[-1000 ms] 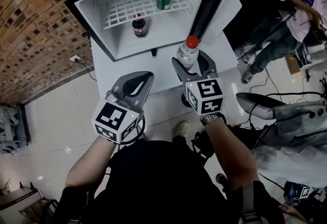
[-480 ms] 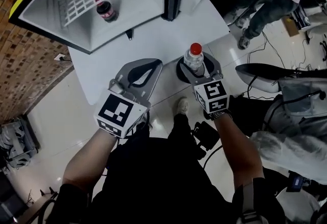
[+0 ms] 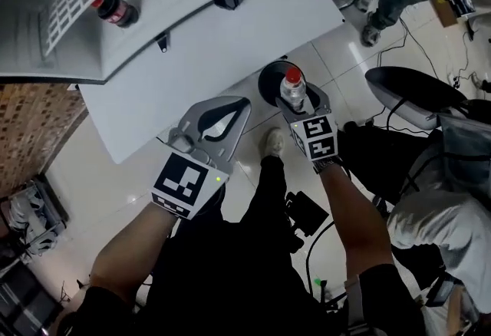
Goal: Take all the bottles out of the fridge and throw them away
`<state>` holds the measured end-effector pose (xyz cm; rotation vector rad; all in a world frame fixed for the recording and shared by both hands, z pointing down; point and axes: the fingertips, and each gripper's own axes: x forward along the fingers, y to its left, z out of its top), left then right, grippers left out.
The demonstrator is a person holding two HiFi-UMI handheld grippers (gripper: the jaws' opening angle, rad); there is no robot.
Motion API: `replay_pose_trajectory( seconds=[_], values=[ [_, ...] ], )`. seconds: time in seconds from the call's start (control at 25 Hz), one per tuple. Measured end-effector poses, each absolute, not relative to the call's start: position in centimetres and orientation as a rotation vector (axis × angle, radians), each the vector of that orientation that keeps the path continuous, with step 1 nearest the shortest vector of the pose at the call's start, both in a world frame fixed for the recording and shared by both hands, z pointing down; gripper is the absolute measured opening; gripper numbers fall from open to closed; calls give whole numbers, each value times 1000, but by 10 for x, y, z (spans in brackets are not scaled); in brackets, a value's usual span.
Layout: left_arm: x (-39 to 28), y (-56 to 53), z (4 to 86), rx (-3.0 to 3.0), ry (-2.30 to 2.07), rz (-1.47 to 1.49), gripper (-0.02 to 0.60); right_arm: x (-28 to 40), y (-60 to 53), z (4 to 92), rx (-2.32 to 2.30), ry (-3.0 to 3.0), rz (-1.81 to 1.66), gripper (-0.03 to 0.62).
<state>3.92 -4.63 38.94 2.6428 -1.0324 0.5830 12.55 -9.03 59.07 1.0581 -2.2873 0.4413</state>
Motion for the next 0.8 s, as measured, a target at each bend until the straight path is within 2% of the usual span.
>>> replay_pose_trajectory(
  seconds=[0.4, 0.8],
  values=[
    [74, -51, 461, 2560, -978, 612, 3, 157, -110, 735, 1055, -2121, 641, 299],
    [91, -47, 543, 2485, -908, 677, 3, 159, -121, 867, 994, -1956, 818, 301]
  ],
)
